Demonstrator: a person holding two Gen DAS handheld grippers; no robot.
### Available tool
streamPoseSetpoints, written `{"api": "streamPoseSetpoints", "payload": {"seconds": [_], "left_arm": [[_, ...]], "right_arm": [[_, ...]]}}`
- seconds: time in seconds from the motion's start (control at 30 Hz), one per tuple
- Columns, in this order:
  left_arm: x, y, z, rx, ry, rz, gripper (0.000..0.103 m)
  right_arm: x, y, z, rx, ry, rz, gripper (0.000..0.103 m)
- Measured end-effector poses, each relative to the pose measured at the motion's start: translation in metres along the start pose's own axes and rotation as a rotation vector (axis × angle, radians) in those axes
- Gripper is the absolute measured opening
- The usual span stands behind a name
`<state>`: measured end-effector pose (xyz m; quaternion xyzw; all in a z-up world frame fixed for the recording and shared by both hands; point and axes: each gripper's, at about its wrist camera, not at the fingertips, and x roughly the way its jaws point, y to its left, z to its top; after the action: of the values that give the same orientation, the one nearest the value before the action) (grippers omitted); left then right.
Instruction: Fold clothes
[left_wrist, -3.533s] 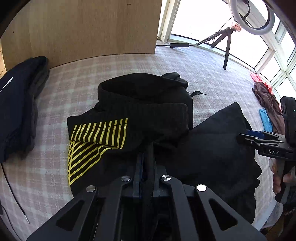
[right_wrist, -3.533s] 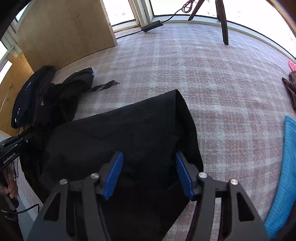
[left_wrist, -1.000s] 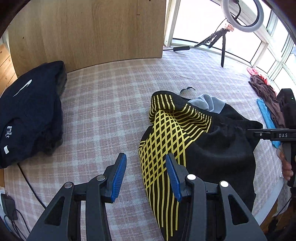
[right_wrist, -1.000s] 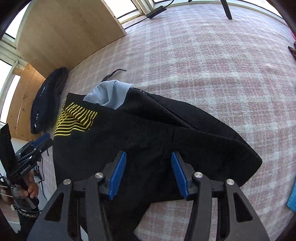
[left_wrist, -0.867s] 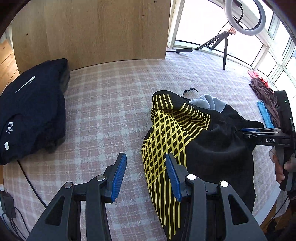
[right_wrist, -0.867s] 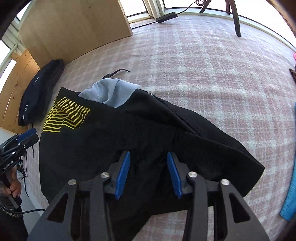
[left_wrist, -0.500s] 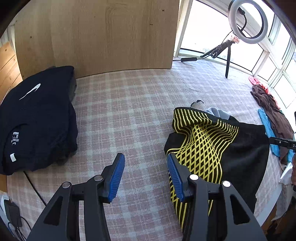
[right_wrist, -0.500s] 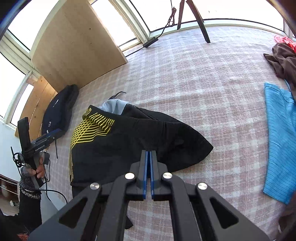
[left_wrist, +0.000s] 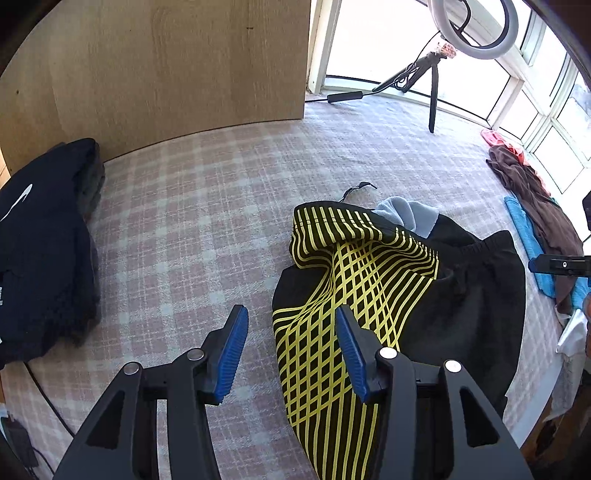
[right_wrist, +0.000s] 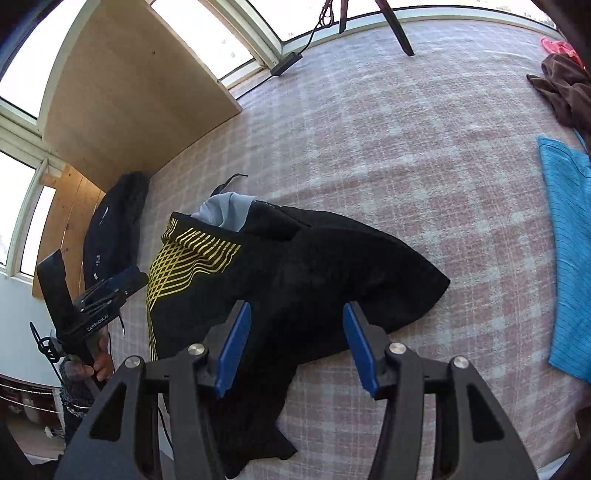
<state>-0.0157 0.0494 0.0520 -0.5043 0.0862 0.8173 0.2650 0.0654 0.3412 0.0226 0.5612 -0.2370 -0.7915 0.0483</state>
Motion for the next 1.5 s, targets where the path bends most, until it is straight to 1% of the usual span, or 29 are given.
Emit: {"api": "streamPoseSetpoints", "payload": {"seconds": [0.07, 0.1, 0.13, 0.2, 0.3, 0.37, 0.4, 0.43, 0.5, 0.53, 0.63, 0.73, 0.8, 0.9, 0.93, 0.97, 1.0, 1.07, 1.1, 1.17, 1.2, 1.23, 1.3, 1.33, 1.37, 1.43, 1.47, 1.5], "left_arm": [[-0.006, 0.004, -0.002, -0.012, -0.012, -0.001, 0.047], [-0.009, 0.008, -0.004, -0.019, -0.017, 0.002, 0.047], [-0.012, 0.012, -0.005, -0.028, -0.021, 0.008, 0.047], [-0.017, 0.02, -0.007, -0.043, -0.026, 0.022, 0.047], [-0.026, 0.033, -0.008, -0.062, -0.037, 0.034, 0.047], [-0.03, 0.036, -0.006, -0.063, -0.038, 0.026, 0.047], [-0.03, 0.036, -0.005, -0.06, -0.038, 0.02, 0.047], [-0.029, 0.033, -0.002, -0.05, -0.035, 0.009, 0.047], [-0.021, 0.02, 0.006, -0.018, -0.021, -0.01, 0.047], [-0.015, 0.009, 0.011, 0.005, -0.015, -0.022, 0.047], [0.008, -0.032, 0.029, 0.088, 0.02, -0.072, 0.047], [0.03, -0.081, 0.045, 0.162, 0.053, -0.148, 0.048], [0.045, -0.115, 0.056, 0.2, 0.084, -0.215, 0.051], [0.07, -0.16, 0.07, 0.235, 0.143, -0.319, 0.053], [0.08, -0.172, 0.074, 0.229, 0.176, -0.371, 0.054], [0.09, -0.182, 0.077, 0.21, 0.21, -0.407, 0.054], [0.098, -0.19, 0.078, 0.201, 0.225, -0.418, 0.052], [0.109, -0.204, 0.077, 0.208, 0.243, -0.416, 0.014], [0.109, -0.209, 0.075, 0.221, 0.242, -0.397, 0.006], [0.09, -0.205, 0.077, 0.223, 0.182, -0.399, 0.006], [0.079, -0.203, 0.078, 0.224, 0.15, -0.402, 0.006], [0.064, -0.196, 0.083, 0.215, 0.116, -0.389, 0.006], [0.022, -0.177, 0.093, 0.189, 0.044, -0.391, 0.005], [-0.003, -0.164, 0.098, 0.171, -0.004, -0.394, 0.005], [-0.028, -0.152, 0.1, 0.157, -0.047, -0.398, 0.005], [-0.062, -0.125, 0.094, 0.123, -0.082, -0.429, 0.006], [-0.069, -0.112, 0.085, 0.102, -0.074, -0.437, 0.006], [-0.065, -0.101, 0.072, 0.101, -0.052, -0.376, 0.01]], "right_arm": [[0.026, 0.008, 0.007, -0.021, 0.045, -0.105, 0.052], [0.036, 0.009, 0.01, -0.025, 0.053, -0.129, 0.052], [0.041, 0.008, 0.011, -0.018, 0.033, -0.093, 0.04], [0.039, 0.006, 0.01, -0.017, 0.015, 0.001, 0.003], [-0.003, 0.004, -0.006, -0.073, -0.052, 0.088, 0.002], [-0.048, -0.013, -0.024, -0.104, -0.104, 0.096, 0.002], [-0.072, -0.024, -0.034, -0.112, -0.137, 0.079, 0.002], [-0.089, -0.039, -0.043, -0.11, -0.165, 0.015, 0.002], [-0.11, -0.069, -0.056, -0.095, -0.184, -0.172, 0.002], [-0.117, -0.081, -0.062, -0.087, -0.191, -0.237, 0.002], [-0.121, -0.101, -0.067, -0.053, -0.201, -0.252, 0.002], [-0.125, -0.12, -0.073, -0.02, -0.211, -0.267, 0.002], [-0.128, -0.133, -0.077, 0.002, -0.218, -0.276, 0.002], [-0.132, -0.152, -0.083, 0.036, -0.228, -0.291, 0.002], [-0.133, -0.159, -0.085, 0.047, -0.231, -0.296, 0.002], [-0.134, -0.165, -0.086, 0.058, -0.235, -0.301, 0.002], [-0.136, -0.169, -0.087, 0.066, -0.241, -0.299, 0.002], [-0.143, -0.168, -0.086, 0.067, -0.269, -0.267, 0.002], [-0.146, -0.167, -0.085, 0.068, -0.282, -0.251, 0.002], [-0.155, -0.165, -0.083, 0.069, -0.316, -0.222, 0.002], [-0.164, -0.162, -0.081, 0.068, -0.348, -0.216, 0.002], [-0.175, -0.158, -0.08, 0.065, -0.381, -0.209, 0.002], [-0.199, -0.148, -0.079, 0.053, -0.453, -0.191, 0.002], [-0.211, -0.142, -0.08, 0.047, -0.483, -0.176, 0.002], [-0.217, -0.136, -0.081, 0.04, -0.499, -0.16, 0.002], [-0.209, -0.125, -0.086, 0.022, -0.468, -0.124, 0.002], [-0.205, -0.119, -0.089, 0.013, -0.453, -0.106, 0.002], [-0.201, -0.113, -0.092, 0.004, -0.437, -0.088, 0.002]]}}
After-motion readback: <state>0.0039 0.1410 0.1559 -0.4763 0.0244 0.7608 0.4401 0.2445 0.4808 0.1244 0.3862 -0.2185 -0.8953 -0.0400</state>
